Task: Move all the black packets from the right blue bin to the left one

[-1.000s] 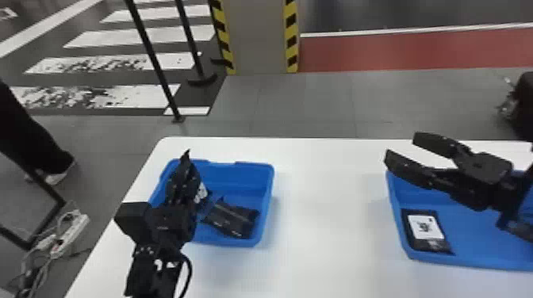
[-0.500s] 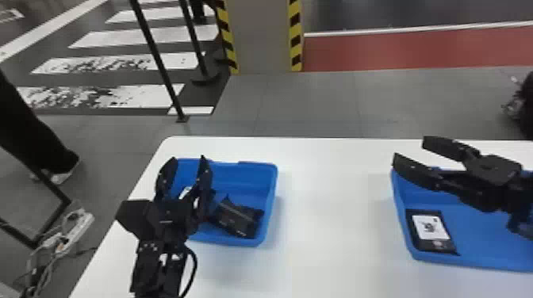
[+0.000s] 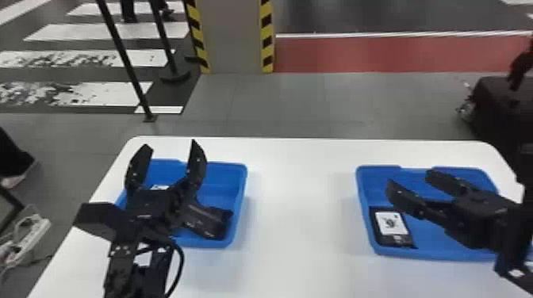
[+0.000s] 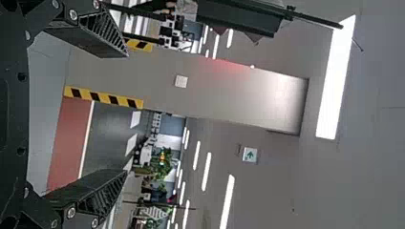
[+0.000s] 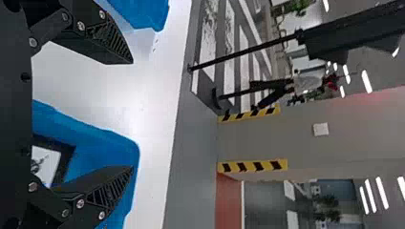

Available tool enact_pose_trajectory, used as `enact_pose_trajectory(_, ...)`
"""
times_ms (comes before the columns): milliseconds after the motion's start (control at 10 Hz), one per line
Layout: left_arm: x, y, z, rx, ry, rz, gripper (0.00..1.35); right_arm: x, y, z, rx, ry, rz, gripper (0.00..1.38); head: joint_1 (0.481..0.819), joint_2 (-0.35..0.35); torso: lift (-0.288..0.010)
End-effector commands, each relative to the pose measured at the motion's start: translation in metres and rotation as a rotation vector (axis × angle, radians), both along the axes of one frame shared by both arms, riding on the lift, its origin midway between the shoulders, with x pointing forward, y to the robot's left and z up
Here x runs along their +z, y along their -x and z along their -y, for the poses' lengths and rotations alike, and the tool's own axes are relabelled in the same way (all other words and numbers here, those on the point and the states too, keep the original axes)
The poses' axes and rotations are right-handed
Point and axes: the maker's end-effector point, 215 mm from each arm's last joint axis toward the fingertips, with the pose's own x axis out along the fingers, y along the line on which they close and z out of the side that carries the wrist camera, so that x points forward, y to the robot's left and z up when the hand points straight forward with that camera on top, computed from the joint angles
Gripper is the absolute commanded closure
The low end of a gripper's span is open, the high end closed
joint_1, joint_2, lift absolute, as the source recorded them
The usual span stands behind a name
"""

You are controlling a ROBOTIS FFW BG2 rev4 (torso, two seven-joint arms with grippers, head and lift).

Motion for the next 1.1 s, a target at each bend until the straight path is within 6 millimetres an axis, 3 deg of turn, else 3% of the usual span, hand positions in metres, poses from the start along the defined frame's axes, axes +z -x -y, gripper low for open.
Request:
enact_pose_trajectory(0,0.004,0.000,0.006,-0.020,-0.004,-0.017,0.17,-0.011,0.026,0.002,-0.043,0.034,-0.089,0.26,0.695,0.074,-0.110)
enact_pose_trajectory(400,0.001,0.002,0.010,-0.041,-0.003,-0.035,0.17,-0.049,0.034,0.039,-0.240,0.112,-0.218,0.26,0.695,0.021,-0.110)
enact_pose_trajectory(800,-0.003,0.004,0.009,-0.045,-0.004,-0.044,0.17,-0.107,0.010,0.058,-0.301,0.108,-0.344,0.26,0.695,-0.008,-0.110)
enact_pose_trajectory(1000,-0.004,0.005,0.006,-0.040,-0.004,-0.044,0.17,-0.114,0.002,0.056,-0.307,0.108,-0.359,0.26,0.695,-0.011,-0.110)
